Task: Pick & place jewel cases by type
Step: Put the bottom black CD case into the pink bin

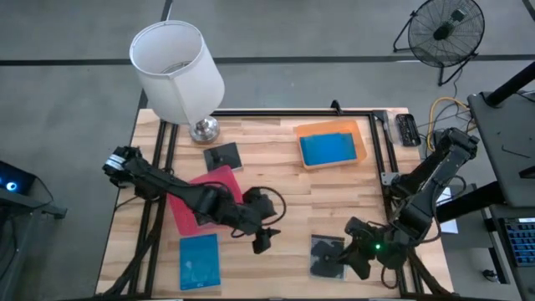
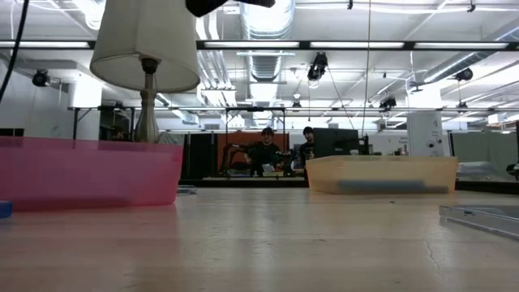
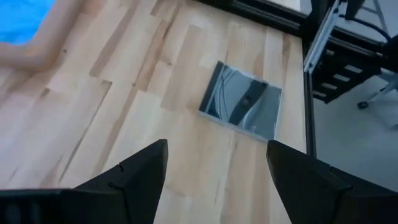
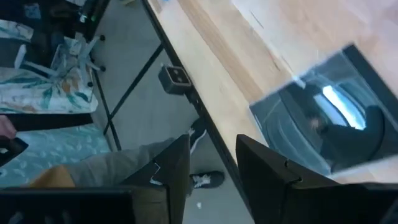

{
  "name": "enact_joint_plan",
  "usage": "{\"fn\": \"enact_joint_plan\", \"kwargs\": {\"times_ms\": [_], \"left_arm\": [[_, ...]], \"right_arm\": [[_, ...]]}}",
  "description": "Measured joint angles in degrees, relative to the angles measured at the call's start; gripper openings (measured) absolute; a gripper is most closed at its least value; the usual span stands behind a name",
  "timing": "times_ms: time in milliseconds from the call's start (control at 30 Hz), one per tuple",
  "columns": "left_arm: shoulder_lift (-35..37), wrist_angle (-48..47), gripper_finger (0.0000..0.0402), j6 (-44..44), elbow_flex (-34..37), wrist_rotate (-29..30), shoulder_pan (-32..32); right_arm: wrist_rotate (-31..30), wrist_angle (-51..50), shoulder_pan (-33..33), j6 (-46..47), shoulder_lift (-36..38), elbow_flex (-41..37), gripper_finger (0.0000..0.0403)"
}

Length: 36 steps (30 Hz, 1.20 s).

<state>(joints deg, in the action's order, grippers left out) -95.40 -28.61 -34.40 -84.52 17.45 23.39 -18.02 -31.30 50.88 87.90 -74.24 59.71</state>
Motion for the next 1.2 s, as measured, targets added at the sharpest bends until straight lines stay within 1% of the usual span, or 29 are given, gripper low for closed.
{"fn": "enact_joint_plan", "kwargs": {"times_ms": [133, 300, 400, 500, 567, 800, 933, 1200], "left_arm": [[-0.57, 0.25, 0.0257, 0.79, -0.52, -0.21, -1.31], [-0.61, 0.46, 0.0257, 0.87, -0.52, -0.26, -2.23], [-0.61, 0.39, 0.0257, 1.38, -0.45, -1.12, -2.39], [-0.61, 0.43, 0.0257, 1.4, -0.3, -1.48, -2.55], [-0.61, 0.26, 0.0257, 1.32, -0.19, -1.55, -2.61], [-0.61, 0.45, 0.0257, 0.44, 0.25, -1.54, -2.66], [-0.61, 0.59, 0.0257, 0.09, 0.34, -1.54, -2.66], [-0.61, 0.71, 0.0257, 0.08, 0.34, -1.54, -2.68]], "right_arm": [[0.0, 0.18, 2.12, 3.75, 0.0, -1.27, 0.0123], [0.6, 0.81, 4.53, 3.77, -1.03, -2.15, 0.0123], [4.16, 2.26, 5.01, 2.36, -3.62, -2.17, 0.0122], [8.06, 5.97, 5.02, 0.34, -7.86, -2.17, 0.0123], [9.44, 8.32, 5.02, 0.22, -10.47, -2.19, 0.0123], [9.55, 17.16, 4.99, 1.36, -17.88, -2.03, 0.0122], [9.61, 16.92, 4.99, 0.76, -21.62, -0.33, 0.0115], [9.68, 16.34, 4.99, 1.04, -25.19, 0.56, 0.0096]]}}
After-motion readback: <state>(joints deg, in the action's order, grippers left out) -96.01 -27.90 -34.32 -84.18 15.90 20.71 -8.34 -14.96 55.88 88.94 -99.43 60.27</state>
